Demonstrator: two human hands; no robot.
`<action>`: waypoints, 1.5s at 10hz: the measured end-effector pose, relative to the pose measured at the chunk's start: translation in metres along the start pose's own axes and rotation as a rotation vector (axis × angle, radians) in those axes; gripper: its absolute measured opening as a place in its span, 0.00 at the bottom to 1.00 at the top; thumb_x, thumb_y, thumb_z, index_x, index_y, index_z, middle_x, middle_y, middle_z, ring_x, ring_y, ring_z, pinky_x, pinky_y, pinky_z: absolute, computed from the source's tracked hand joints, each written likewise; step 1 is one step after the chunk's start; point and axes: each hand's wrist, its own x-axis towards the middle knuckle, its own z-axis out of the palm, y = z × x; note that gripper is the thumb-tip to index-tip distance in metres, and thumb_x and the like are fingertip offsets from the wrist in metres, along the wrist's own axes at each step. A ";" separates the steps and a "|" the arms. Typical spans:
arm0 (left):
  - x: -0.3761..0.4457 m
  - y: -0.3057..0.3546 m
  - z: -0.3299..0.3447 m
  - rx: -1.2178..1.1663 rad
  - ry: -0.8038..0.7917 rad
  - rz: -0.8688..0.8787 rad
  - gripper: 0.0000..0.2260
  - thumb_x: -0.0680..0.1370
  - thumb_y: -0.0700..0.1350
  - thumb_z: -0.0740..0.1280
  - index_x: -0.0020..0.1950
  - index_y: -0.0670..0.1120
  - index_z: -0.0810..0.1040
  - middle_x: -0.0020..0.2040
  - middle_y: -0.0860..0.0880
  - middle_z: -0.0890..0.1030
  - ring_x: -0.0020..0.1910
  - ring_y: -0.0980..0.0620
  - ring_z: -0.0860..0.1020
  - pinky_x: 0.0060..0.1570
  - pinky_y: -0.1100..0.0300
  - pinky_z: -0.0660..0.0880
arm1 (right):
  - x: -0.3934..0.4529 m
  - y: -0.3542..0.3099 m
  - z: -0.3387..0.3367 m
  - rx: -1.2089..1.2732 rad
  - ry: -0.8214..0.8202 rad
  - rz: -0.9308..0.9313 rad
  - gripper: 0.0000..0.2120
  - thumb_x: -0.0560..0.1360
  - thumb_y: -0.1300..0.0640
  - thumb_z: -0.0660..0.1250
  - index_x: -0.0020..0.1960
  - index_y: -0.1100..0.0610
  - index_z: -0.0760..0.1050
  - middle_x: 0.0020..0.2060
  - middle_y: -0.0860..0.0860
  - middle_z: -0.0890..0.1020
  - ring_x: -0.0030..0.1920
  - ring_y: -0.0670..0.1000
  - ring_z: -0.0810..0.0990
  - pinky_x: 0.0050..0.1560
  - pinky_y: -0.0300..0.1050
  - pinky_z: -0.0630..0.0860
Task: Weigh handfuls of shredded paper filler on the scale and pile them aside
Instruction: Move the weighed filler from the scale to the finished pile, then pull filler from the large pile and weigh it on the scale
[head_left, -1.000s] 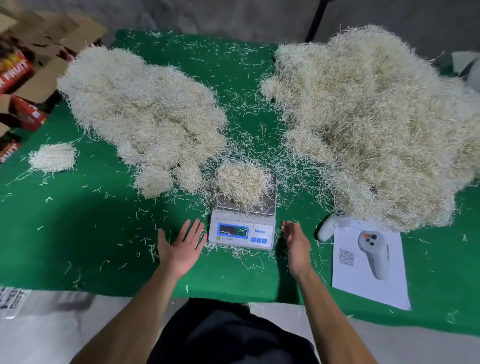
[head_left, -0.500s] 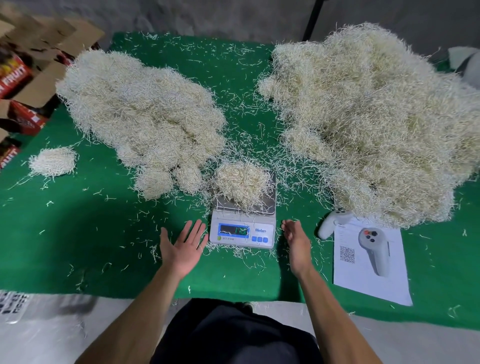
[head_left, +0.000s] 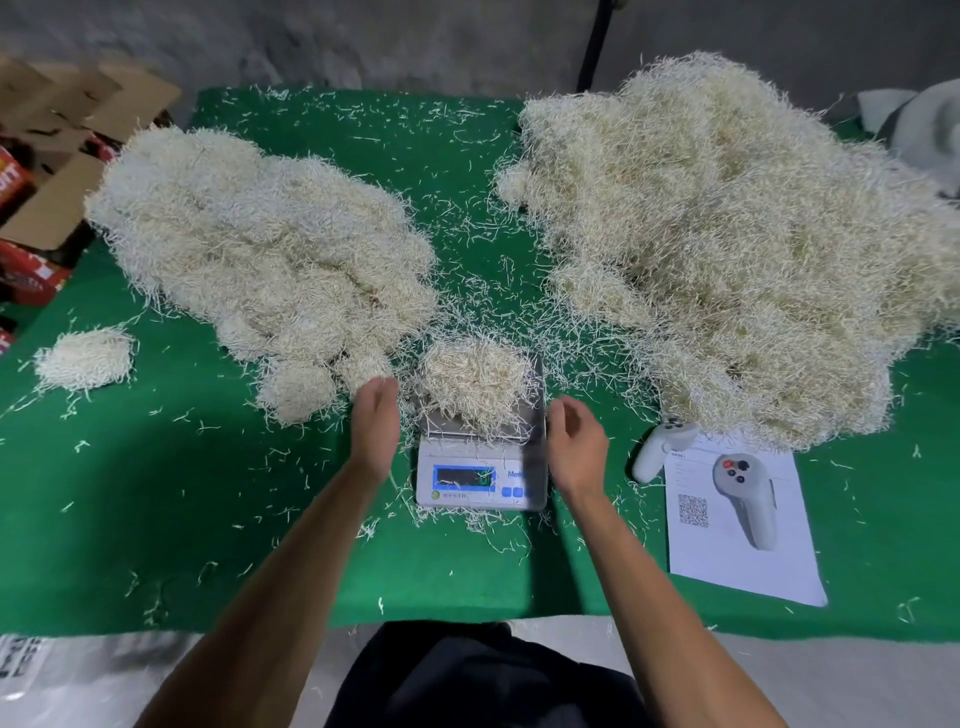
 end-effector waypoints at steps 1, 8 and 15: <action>0.012 0.042 0.025 0.159 -0.116 0.105 0.20 0.81 0.63 0.61 0.70 0.57 0.71 0.58 0.57 0.77 0.46 0.65 0.74 0.47 0.66 0.76 | 0.013 -0.035 0.023 0.024 -0.066 -0.055 0.16 0.84 0.49 0.63 0.70 0.51 0.72 0.47 0.38 0.82 0.40 0.36 0.83 0.38 0.33 0.80; 0.017 0.069 0.044 -0.040 -0.314 -0.262 0.57 0.53 0.71 0.80 0.77 0.61 0.59 0.79 0.54 0.60 0.65 0.51 0.65 0.63 0.40 0.66 | 0.089 -0.092 -0.024 0.117 -0.655 0.075 0.22 0.73 0.33 0.73 0.51 0.52 0.82 0.39 0.51 0.83 0.34 0.49 0.79 0.44 0.43 0.81; 0.018 0.073 0.065 -0.351 -0.183 -0.402 0.33 0.66 0.69 0.71 0.66 0.54 0.74 0.76 0.46 0.69 0.76 0.41 0.66 0.70 0.44 0.66 | 0.188 -0.067 -0.080 0.642 0.121 0.465 0.18 0.85 0.63 0.58 0.72 0.70 0.70 0.40 0.51 0.77 0.36 0.45 0.78 0.39 0.38 0.78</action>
